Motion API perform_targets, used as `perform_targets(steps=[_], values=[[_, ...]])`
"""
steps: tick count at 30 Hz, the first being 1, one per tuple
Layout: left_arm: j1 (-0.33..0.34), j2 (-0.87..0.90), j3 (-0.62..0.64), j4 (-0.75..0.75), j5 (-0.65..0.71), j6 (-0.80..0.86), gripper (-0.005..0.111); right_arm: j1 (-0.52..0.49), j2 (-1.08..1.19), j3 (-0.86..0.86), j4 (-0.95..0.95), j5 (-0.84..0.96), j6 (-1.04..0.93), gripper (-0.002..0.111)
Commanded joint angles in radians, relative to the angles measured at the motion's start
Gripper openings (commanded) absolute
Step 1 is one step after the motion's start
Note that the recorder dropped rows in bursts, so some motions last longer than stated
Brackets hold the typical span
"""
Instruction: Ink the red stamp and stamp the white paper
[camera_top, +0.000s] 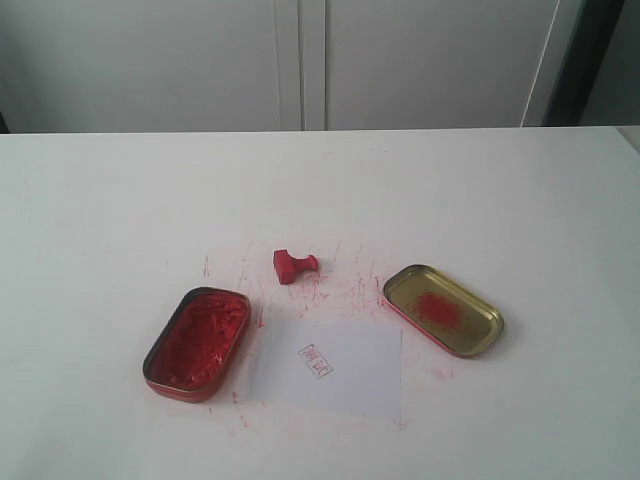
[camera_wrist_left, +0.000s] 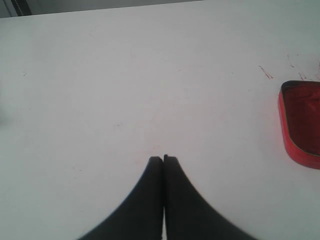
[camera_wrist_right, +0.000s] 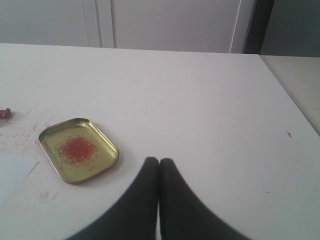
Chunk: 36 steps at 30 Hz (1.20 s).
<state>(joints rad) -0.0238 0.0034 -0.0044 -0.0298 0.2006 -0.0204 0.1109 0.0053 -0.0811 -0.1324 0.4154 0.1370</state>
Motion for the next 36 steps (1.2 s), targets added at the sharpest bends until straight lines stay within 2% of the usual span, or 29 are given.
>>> perform_targets(steps=[1, 13, 36], values=[[0.001, -0.003, 0.004, 0.001, 0.002, -0.002, 0.000, -0.003, -0.005, 0.025, -0.007, -0.024, -0.113, 0.000], [0.001, -0.003, 0.004, 0.001, 0.002, -0.002, 0.000, -0.003, -0.005, 0.081, -0.007, -0.040, -0.115, 0.000], [0.001, -0.003, 0.004, 0.001, 0.002, -0.002, 0.000, -0.003, -0.005, 0.081, -0.007, -0.080, -0.115, 0.000]])
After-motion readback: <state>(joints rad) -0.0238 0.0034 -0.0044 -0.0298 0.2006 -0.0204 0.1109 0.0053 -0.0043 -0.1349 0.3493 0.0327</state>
